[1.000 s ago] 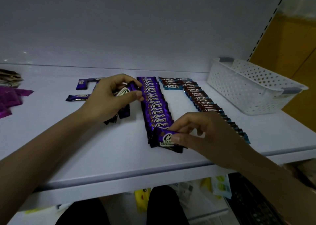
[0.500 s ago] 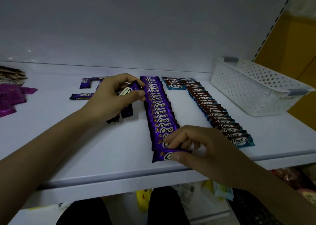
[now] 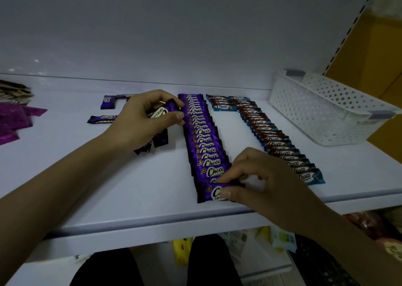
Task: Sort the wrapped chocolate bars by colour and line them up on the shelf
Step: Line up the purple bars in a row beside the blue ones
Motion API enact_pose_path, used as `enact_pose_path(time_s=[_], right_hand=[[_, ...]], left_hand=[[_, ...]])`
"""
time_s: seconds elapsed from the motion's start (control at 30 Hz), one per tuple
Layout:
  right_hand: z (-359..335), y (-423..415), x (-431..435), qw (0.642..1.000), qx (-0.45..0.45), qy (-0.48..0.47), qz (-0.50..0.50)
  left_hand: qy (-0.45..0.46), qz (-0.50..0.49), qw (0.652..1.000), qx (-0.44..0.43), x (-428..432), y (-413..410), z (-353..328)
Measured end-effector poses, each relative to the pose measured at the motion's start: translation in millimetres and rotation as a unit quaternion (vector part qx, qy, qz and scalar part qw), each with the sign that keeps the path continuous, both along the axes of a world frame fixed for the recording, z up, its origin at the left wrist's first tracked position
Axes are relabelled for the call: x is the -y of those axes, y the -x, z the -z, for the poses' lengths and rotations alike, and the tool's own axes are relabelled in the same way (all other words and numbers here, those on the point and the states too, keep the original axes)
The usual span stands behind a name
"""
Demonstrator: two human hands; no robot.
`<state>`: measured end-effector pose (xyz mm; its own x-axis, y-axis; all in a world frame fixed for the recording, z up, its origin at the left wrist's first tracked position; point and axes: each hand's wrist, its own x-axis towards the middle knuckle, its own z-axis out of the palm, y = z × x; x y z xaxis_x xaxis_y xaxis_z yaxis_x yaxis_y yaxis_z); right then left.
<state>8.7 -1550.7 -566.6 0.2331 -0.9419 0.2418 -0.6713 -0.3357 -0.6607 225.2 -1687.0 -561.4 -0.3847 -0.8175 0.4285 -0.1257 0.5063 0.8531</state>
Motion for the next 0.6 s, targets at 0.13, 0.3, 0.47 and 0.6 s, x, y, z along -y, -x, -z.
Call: enact_pose_path(time_s=[0.13, 0.3, 0.47, 0.6], right_hand=[[-4, -3, 3, 0.994, -0.103, 0.04, -0.002], [-7, -4, 3, 0.99, -0.133, 0.039, -0.005], [-10, -6, 6, 0.986, -0.164, 0.036, -0.009], [-11, -7, 6, 0.986, -0.162, 0.041, -0.015]], left_hand=[[0.0, -0.001, 1.0, -0.006, 1, 0, 0], [-0.001, -0.004, 1.0, -0.003, 0, 0, 0], [-0.002, -0.008, 1.0, 0.0, 1, -1, 1], [0.001, -0.004, 1.0, 0.003, 1, -1, 1]])
